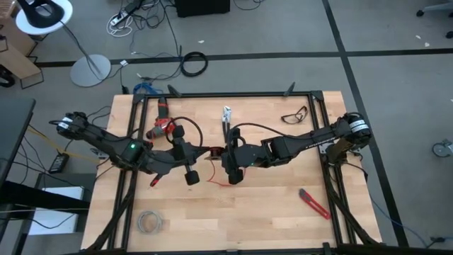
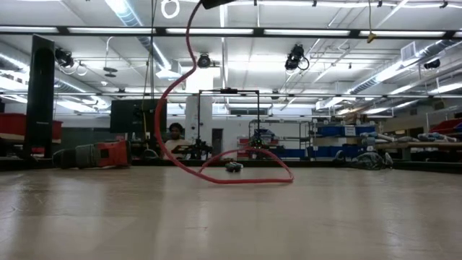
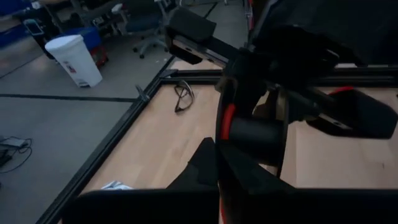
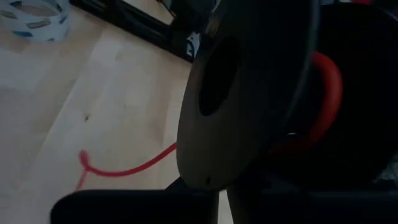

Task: Coil cords
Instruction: Coil the red wire onto the black spool

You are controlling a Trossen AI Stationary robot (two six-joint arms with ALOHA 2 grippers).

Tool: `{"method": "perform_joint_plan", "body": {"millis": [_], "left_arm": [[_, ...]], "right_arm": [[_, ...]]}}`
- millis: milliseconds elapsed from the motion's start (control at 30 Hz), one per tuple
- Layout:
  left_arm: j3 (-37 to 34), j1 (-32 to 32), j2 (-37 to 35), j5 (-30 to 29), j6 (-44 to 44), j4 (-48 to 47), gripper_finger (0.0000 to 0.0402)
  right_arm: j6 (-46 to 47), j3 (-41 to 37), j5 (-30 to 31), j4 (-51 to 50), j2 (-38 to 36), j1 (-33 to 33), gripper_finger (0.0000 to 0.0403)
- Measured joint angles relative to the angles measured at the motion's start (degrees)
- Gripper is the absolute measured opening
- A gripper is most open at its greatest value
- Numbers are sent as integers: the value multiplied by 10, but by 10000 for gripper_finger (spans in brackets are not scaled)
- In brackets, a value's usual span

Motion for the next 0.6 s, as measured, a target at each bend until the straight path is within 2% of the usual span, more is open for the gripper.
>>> {"method": "perform_joint_plan", "body": {"millis": [167, 467, 600], "left_arm": [[-4, 0, 1, -6, 2, 12, 0], [-58, 0, -15, -4, 4, 72, 0], [-95, 0, -28, -4, 15, 137, 0]], "right_arm": [[-2, 0, 32, -5, 0, 7, 44], [11, 1, 191, -59, -10, 41, 96], [12, 2, 215, -63, -20, 59, 117]]}}
